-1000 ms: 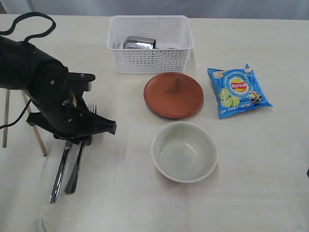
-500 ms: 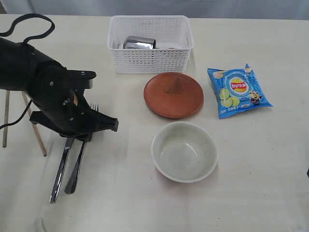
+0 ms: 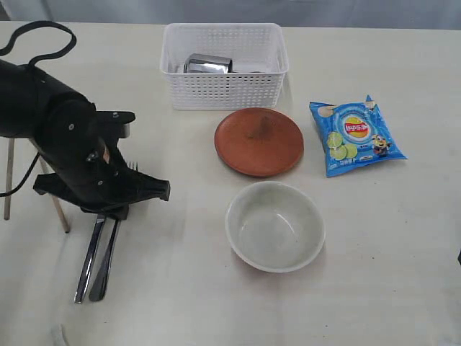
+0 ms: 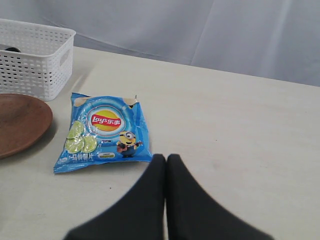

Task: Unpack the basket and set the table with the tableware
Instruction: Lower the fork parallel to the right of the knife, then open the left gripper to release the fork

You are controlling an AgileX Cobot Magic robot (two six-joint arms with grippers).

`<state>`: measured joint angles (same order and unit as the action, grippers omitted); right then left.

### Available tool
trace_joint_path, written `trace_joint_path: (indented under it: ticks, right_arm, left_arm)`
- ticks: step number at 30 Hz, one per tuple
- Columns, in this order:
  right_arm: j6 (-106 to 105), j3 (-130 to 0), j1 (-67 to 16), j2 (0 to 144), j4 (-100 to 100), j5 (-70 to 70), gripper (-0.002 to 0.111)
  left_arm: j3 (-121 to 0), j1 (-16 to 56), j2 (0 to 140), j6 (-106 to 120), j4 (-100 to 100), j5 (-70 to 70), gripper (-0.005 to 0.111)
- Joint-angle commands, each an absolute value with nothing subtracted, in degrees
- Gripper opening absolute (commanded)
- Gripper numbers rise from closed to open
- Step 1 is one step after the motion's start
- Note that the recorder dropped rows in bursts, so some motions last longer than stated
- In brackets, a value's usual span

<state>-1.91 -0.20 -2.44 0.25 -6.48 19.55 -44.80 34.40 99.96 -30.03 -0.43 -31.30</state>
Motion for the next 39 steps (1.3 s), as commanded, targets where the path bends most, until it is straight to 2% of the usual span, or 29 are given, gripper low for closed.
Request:
trace_joint_path:
  ticks: [1, 30, 33, 37, 39]
  right_arm:
    - [-1.87, 0.0, -2.41, 0.0, -6.82, 19.4, 0.0]
    - [-1.87, 0.0, -2.41, 0.0, -6.82, 19.4, 0.0]
    - [-1.87, 0.0, -2.41, 0.0, -6.82, 19.4, 0.0]
    - [-1.87, 0.0, -2.41, 0.0, -6.82, 19.4, 0.0]
    - [-1.87, 0.0, -2.41, 0.0, -6.82, 19.4, 0.0]
  left_arm:
    - [-42.6, 34.64, 98.25, -31.03, -0.41, -31.82, 0.0]
    - [-42.6, 34.64, 98.24, -30.22, 0.0, -28.47, 0.001]
    - [-42.6, 34.64, 98.24, -30.22, 0.0, -28.35, 0.01]
    - [-42.6, 34.64, 98.24, -30.22, 0.0, -28.35, 0.037]
    - [-42.6, 34.64, 98.24, -30.22, 0.91, -28.35, 0.046]
